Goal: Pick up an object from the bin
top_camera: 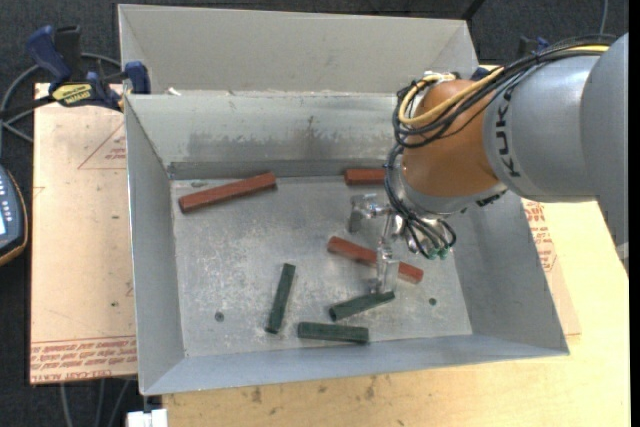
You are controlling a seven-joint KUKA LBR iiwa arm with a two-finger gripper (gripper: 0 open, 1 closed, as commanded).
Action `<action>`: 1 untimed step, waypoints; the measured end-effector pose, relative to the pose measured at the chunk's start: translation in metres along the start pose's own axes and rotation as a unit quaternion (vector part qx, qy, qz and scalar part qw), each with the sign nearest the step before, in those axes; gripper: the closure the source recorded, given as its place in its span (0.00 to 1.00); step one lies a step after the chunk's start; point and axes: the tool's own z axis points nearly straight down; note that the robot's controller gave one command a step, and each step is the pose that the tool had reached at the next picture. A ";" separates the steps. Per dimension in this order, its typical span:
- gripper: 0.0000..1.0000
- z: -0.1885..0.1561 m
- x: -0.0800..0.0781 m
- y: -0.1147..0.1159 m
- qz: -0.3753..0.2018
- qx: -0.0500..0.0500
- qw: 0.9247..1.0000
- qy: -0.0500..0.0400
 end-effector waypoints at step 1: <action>1.00 -0.001 -0.001 0.002 -0.003 0.000 1.000 -0.001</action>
Offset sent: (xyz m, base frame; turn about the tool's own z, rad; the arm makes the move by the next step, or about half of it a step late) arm 0.0000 0.0000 0.0000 0.0000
